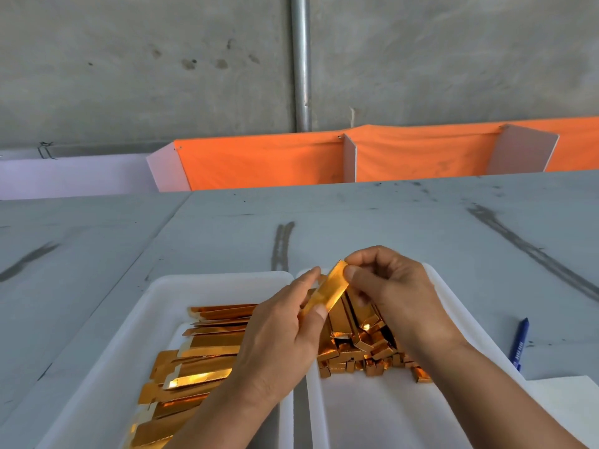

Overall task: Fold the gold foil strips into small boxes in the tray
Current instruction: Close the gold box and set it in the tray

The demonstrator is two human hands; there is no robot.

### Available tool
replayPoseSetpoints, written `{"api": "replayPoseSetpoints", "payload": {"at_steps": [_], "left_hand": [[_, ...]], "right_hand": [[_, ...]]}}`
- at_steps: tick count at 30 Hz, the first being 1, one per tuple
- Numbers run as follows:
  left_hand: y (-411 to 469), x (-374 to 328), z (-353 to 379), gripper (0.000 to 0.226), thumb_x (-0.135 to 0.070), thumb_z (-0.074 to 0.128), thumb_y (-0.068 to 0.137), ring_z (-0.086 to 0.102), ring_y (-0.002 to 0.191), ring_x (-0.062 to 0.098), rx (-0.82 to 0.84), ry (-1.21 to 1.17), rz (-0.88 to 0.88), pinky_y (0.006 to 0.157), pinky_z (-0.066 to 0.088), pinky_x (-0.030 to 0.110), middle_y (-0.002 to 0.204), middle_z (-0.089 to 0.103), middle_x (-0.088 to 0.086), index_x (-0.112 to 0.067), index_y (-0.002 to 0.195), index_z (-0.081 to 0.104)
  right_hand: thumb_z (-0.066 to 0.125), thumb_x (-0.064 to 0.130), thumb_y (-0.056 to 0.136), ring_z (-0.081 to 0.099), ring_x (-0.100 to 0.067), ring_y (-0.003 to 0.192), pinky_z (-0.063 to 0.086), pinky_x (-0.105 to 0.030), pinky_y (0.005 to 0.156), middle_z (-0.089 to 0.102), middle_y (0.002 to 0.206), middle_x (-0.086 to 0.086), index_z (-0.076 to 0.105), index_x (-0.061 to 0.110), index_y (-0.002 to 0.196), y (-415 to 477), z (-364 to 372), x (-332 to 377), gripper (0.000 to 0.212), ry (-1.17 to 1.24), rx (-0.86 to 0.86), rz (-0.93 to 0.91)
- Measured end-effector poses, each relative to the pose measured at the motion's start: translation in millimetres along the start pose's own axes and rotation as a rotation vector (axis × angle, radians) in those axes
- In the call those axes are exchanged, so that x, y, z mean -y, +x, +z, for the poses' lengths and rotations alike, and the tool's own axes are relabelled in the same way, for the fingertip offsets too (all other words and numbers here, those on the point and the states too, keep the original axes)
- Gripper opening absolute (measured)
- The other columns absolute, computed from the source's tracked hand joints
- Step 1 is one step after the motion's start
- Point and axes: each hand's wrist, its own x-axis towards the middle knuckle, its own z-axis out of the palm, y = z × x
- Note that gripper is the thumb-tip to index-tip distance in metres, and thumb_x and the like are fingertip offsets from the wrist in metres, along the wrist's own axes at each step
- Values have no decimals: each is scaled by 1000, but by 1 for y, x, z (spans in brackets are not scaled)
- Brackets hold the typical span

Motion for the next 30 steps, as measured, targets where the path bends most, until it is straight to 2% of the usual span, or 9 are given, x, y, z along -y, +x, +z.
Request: {"api": "replayPoseSetpoints", "payload": {"at_steps": [3,6,9,11,14,17,23,27,30], "left_hand": [[5,6,-11,39,-31,45,99,59,96,4,-81,-6,-138,78,47,12,108,61,-16,-41,136,44],[11,20,-27,34,-22,46,98,54,98,3,-90,113,-297,72,37,9,115,58,-15,-37,129,52],[12,35,-40,35,-20,46,97,50,106,7,138,344,-411,82,38,18,124,54,-9,-33,129,52],[11,43,-48,34,-23,50,93,52,104,10,291,489,-483,83,41,21,117,54,-9,-31,126,54],[7,49,-57,24,-30,58,84,53,84,4,486,615,-562,72,46,19,91,54,-14,-30,109,60],[3,47,-57,31,-39,65,75,56,86,7,632,624,-629,78,52,23,94,60,-10,-31,104,59],[4,37,-40,61,-43,75,72,55,98,13,787,742,-606,85,49,26,111,57,-7,-26,126,51],[0,39,-32,48,-30,71,80,52,91,13,742,817,-537,73,43,22,111,56,-4,-22,124,54],[-3,43,-29,36,-20,64,87,49,87,11,662,804,-494,73,40,21,105,55,-6,-21,122,55]], "right_hand": [[61,11,95,59,1,59,47,-13,53,68,68,10,74,22,88,11,-19,3,18,-14,-195,-4],[56,17,97,63,-15,70,48,-23,57,71,84,8,73,29,88,21,-36,-1,23,-205,-323,1],[54,19,98,67,-20,77,45,-20,57,72,104,12,75,26,100,25,-39,-9,23,-461,-323,12],[52,18,98,67,-21,76,42,-18,55,72,112,8,76,22,99,27,-38,-12,25,-569,-317,1],[50,18,99,60,-13,65,40,-18,52,70,113,7,75,24,98,31,-41,-14,26,-578,-322,37],[48,19,101,54,-8,70,41,-21,61,68,115,4,73,25,104,34,-45,-16,26,-519,-318,88],[50,23,101,57,-20,117,41,-29,87,57,136,2,46,28,145,29,-37,-14,44,-537,-238,58],[48,23,102,56,-18,117,42,-31,91,58,135,4,47,29,142,26,-35,-8,41,-520,-234,9],[51,24,101,55,-8,100,41,-22,78,60,124,8,54,30,135,22,-34,-5,35,-607,-173,-44]]}}
